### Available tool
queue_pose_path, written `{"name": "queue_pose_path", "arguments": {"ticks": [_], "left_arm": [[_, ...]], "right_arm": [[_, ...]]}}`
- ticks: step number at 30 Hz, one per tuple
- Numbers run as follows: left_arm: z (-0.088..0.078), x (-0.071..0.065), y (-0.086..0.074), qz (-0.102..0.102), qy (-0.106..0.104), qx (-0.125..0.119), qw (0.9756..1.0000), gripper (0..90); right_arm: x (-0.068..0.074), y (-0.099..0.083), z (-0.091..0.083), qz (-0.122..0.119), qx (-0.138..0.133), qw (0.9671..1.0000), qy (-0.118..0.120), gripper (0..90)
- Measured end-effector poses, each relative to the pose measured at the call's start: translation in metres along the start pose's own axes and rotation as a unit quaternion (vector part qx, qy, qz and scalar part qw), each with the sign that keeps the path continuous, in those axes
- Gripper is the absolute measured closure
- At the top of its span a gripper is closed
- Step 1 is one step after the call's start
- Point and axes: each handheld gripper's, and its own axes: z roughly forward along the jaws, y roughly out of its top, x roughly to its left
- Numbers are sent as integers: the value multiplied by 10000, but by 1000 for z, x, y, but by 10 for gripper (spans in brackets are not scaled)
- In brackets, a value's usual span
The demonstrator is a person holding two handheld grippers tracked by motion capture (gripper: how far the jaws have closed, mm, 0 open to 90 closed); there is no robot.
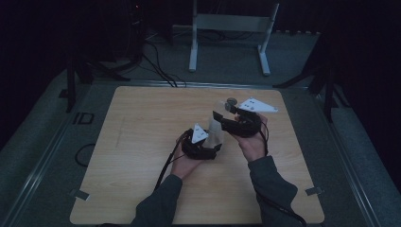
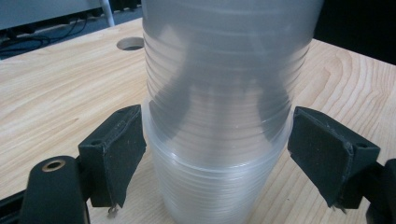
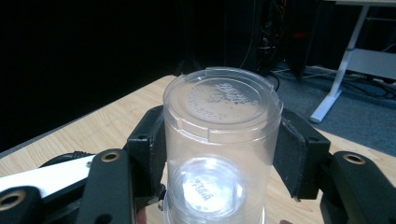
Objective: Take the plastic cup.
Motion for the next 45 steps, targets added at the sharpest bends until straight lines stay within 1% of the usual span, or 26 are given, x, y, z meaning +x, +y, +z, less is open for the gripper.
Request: {"name": "queue_pose_path", "arguments": {"ticks": [3, 6, 9, 10, 14, 15, 19, 22, 25, 27, 31, 36, 41, 45], "left_arm": [[-3, 1, 1, -9, -16, -37, 10000, 194], [-6, 0, 2, 20, -18, -12, 10000, 199], [-7, -1, 1, 128, 39, 37, 9999, 199], [-7, -2, 1, 128, 37, 57, 9999, 198], [-8, -2, 1, 116, 31, 99, 9999, 196], [-9, -2, 0, 113, 42, 95, 9999, 195], [-13, 1, -2, 38, 17, 57, 10000, 196], [-16, 2, -3, -48, -6, 2, 10000, 204], [-18, 1, -5, -12, -24, 17, 10000, 206], [-20, 1, -6, 8, -33, 30, 10000, 209], [-23, 1, -9, 10, -48, 29, 10000, 216], [-28, 2, -12, -76, -95, 10, 9999, 227], [-30, 2, -15, -121, -102, 9, 9999, 228], [-31, 2, -17, -98, -94, 38, 9999, 227]], "right_arm": [[0, 3, -3, 17, -35, 10000, 6, 413], [0, 6, -7, -4, -86, 10000, 6, 412], [0, 9, -10, -19, -125, 9999, -10, 412], [0, 10, -11, -36, -141, 9999, -14, 412], [-2, 13, -14, 55, -211, 9998, 32, 411], [-2, 14, -15, 47, -226, 9997, 23, 411], [-4, 16, -20, 60, -268, 9996, -5, 411], [-8, 16, -25, 131, -319, 9994, 17, 411], [-12, 17, -30, 218, -366, 9991, 24, 412], [-14, 17, -33, 224, -396, 9990, 7, 412], [-18, 16, -39, 211, -414, 9989, -56, 412], [-26, 13, -48, 270, -438, 9986, -149, 412], [-36, 6, -58, 337, -414, 9982, -290, 412], [-43, -2, -63, 426, -370, 9976, -398, 413]]}}
